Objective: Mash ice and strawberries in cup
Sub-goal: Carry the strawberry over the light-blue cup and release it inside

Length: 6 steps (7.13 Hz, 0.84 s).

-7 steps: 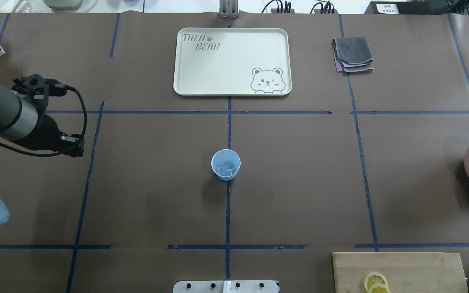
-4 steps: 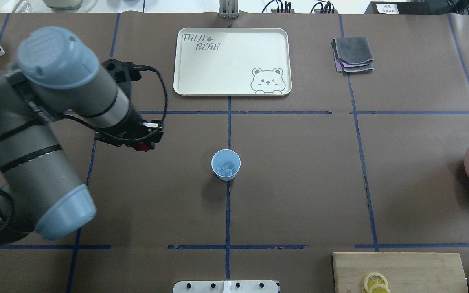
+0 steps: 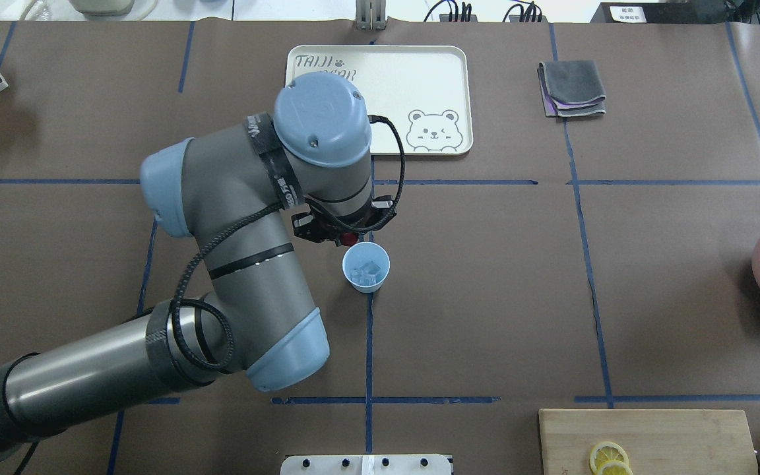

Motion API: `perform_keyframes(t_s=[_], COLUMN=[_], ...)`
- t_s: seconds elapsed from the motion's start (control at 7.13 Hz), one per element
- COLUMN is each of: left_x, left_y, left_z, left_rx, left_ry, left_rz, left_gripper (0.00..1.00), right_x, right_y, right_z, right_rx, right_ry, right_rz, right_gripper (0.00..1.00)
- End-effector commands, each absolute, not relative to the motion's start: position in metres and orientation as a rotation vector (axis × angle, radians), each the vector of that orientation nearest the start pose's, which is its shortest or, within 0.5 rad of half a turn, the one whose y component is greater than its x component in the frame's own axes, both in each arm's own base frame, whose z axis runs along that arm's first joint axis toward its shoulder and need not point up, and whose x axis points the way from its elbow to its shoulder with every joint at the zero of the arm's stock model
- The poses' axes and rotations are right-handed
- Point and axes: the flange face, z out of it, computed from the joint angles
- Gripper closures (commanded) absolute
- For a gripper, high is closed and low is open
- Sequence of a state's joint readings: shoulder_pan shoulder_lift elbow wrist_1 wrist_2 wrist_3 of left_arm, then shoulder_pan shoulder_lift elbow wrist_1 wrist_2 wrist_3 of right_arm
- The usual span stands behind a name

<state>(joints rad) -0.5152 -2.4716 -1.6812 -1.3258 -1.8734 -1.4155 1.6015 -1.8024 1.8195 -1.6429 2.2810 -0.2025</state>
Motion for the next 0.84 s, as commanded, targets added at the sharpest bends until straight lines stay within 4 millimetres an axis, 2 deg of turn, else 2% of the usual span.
perform_keyframes(t_s=[0.0, 0.14, 0.28, 0.56, 0.7], left_x=[0.564, 0.564, 0.563, 0.559, 0.548], left_y=[-0.406, -0.406, -0.406, -0.404, -0.400], left_z=[0.092, 0.094, 0.095, 0.093, 0.099], left_rx=[-0.014, -0.009, -0.004, 0.000, 0.016], left_ry=[0.809, 0.806, 0.805, 0.815, 0.818], left_rz=[-0.215, -0.204, -0.201, -0.179, -0.139], left_gripper=[0.84, 0.32, 0.00, 0.00, 0.00], right_x=[0.080, 0.080, 0.080, 0.080, 0.080], right_y=[-0.388, -0.388, -0.386, -0.386, -0.386], right_z=[0.650, 0.650, 0.651, 0.651, 0.650], right_rx=[0.031, 0.031, 0.028, 0.029, 0.032], right_ry=[-0.712, -0.714, -0.714, -0.714, -0.714], right_rz=[-0.148, -0.148, -0.147, -0.148, -0.149], right_gripper=[0.01, 0.01, 0.01, 0.01, 0.01])
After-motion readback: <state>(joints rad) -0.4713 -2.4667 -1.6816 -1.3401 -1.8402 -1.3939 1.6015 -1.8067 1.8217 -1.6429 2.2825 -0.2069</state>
